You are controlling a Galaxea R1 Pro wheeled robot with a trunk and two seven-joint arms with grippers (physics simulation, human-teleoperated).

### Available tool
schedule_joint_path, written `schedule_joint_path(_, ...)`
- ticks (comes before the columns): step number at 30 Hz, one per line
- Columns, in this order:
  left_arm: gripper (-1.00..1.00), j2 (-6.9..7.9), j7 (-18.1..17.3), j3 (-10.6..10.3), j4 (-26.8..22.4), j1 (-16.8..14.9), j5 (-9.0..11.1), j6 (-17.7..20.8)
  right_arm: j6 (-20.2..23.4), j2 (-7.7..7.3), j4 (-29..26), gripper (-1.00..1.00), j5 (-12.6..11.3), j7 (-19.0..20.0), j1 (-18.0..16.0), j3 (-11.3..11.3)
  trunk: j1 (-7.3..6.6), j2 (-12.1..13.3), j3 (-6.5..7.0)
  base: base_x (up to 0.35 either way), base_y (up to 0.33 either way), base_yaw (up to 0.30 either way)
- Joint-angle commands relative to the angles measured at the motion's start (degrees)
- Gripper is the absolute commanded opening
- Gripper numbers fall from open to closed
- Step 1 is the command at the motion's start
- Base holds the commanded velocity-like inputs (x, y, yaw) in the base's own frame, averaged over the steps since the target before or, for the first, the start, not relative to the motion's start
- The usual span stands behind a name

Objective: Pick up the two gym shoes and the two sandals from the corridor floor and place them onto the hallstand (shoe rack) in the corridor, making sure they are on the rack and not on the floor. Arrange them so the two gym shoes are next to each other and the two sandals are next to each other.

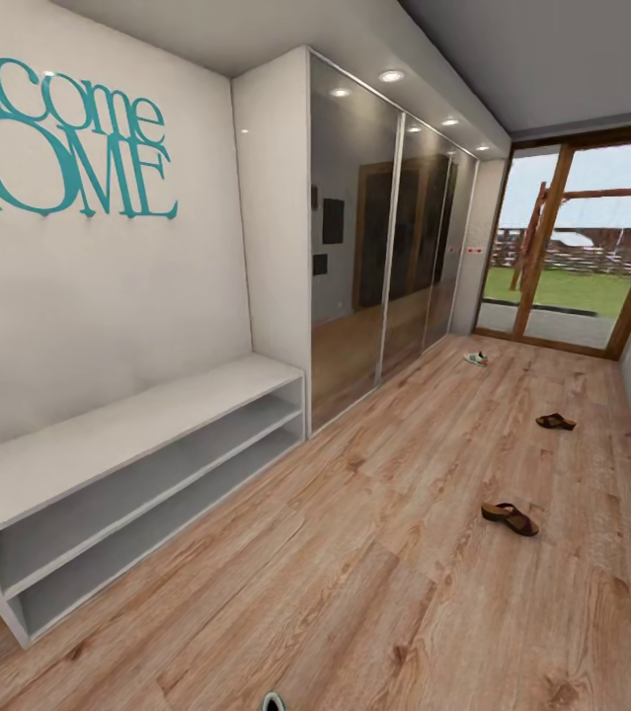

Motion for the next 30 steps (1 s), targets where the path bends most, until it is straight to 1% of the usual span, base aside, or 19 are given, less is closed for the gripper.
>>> schedule_joint_path(1,1.0,0.02,0.0,0.1,0.0,0.0,0.0,-0.3,-0.2,0.0,0.0,1.0,0.0,-0.1,0.0,0.0,0.0,0.0,-0.06,0.0,-0.266,0.0)
schedule_joint_path(6,1.0,0.04,0.1,0.2,0.0,0.0,0.0,-0.3,-0.2,0.01,-0.1,1.0,-0.1,-0.1,0.0,0.0,0.0,0.0,-0.06,0.027,-0.269,0.0)
schedule_joint_path(21,1.0,0.12,0.1,0.2,0.0,0.0,0.1,-0.3,-0.2,0.01,-0.2,1.0,-0.1,-0.2,0.0,-0.1,0.0,0.0,-0.06,0.09,-0.272,0.0)
schedule_joint_path(30,1.0,0.12,0.1,0.2,-0.2,0.0,0.1,-0.3,-0.2,0.01,-0.3,1.0,-0.1,-0.2,0.0,-0.1,0.0,0.0,-0.06,-0.05,-0.271,0.0)
